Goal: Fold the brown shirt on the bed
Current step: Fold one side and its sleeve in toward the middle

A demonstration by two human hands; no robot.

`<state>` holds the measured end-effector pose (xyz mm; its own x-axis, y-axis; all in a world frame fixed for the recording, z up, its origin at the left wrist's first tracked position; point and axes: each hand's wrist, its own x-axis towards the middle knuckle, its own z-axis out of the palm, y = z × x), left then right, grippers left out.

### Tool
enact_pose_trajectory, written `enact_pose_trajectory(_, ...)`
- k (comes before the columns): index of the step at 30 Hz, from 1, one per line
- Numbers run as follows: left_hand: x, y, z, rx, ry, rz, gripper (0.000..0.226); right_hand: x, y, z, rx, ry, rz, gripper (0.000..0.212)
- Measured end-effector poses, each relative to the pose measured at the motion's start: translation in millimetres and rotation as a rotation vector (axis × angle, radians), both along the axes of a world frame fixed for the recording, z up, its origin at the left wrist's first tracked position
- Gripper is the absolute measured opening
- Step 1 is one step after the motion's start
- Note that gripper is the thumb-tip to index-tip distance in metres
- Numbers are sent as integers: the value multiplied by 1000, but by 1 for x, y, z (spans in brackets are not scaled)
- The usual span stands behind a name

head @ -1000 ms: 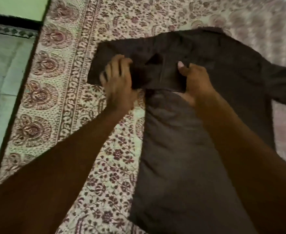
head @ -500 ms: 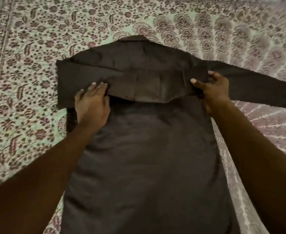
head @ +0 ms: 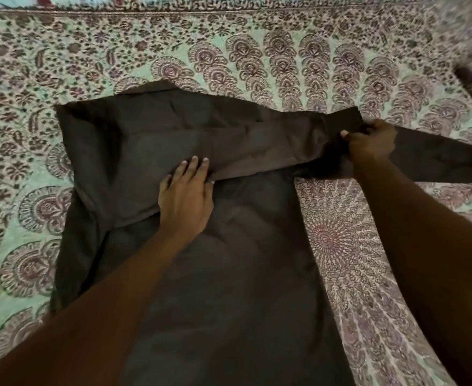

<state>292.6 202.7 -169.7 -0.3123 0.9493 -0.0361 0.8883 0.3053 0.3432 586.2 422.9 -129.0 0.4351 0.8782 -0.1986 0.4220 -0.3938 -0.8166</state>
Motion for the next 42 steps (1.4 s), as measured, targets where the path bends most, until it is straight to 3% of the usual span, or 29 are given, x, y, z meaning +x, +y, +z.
enact_pose_trajectory(4,23,19,-9,-31,36,-65,50,9,0,1,-92,-208,49,54)
enact_pose_trajectory(7,34,24,-12,-39,62,-79,50,-10,-28,3,-131,-575,225,59)
enact_pose_trajectory(11,33,26,-15,-30,33,-127,55,-50,-67,-8,188,-683,883,50)
enact_pose_trajectory(13,25,25,-16,-45,-27,-198,62,-62,-76,-16,129,-732,1117,49)
enact_pose_trajectory(16,7,23,-10,-48,-265,-240,69,-79,-84,-23,8,-862,1006,54)
enact_pose_trajectory(19,-13,4,1,167,-342,-113,52,-119,-103,-22,106,-925,977,58)
enact_pose_trajectory(22,-42,-34,10,420,-155,93,33,-165,-123,-21,331,-809,1310,59)
enact_pose_trajectory(24,-71,-65,14,391,-40,202,36,-192,-129,-20,264,-741,1497,57)
enact_pose_trajectory(26,-101,-99,9,212,43,256,49,-210,-134,-21,128,-764,1426,59)
enact_pose_trajectory(29,-133,-145,-7,-15,126,208,69,-240,-143,-17,103,-798,1160,59)
enact_pose_trajectory(31,-139,-161,-15,-48,147,128,72,-265,-148,-11,173,-764,1096,57)
enact_pose_trajectory(35,-143,-164,-17,-34,141,116,68,-333,-148,-1,334,-550,1173,58)
enact_pose_trajectory(39,-145,-169,-17,-44,132,114,69,-400,-135,11,140,-385,1230,68)
enact_pose_trajectory(42,-147,-167,-16,-52,125,105,70,-438,-116,13,12,-189,1070,42)
